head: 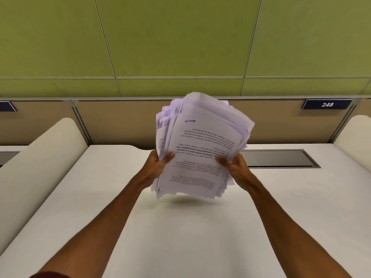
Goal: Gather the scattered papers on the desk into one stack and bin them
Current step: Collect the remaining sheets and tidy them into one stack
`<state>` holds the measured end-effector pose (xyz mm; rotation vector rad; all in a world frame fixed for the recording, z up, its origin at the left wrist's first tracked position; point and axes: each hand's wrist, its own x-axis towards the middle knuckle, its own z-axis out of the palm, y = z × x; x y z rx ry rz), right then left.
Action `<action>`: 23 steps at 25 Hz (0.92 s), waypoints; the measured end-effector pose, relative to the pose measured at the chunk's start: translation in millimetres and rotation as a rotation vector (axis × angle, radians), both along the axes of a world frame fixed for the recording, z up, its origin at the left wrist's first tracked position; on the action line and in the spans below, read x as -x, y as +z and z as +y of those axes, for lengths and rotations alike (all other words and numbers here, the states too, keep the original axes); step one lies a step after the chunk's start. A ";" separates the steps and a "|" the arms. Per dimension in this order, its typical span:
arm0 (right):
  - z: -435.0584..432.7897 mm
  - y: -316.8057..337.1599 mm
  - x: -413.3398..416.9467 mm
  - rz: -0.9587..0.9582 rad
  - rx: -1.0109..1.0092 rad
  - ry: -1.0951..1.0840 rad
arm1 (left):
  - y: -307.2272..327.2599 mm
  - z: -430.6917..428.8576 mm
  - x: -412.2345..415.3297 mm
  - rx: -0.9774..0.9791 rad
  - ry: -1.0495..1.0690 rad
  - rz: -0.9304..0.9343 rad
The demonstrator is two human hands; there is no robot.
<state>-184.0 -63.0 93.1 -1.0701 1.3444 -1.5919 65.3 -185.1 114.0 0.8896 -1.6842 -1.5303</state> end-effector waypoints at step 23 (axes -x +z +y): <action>-16.9 -4.5 -4.9 0.165 0.114 -0.318 | -15.1 15.1 37.1 0.296 0.393 0.124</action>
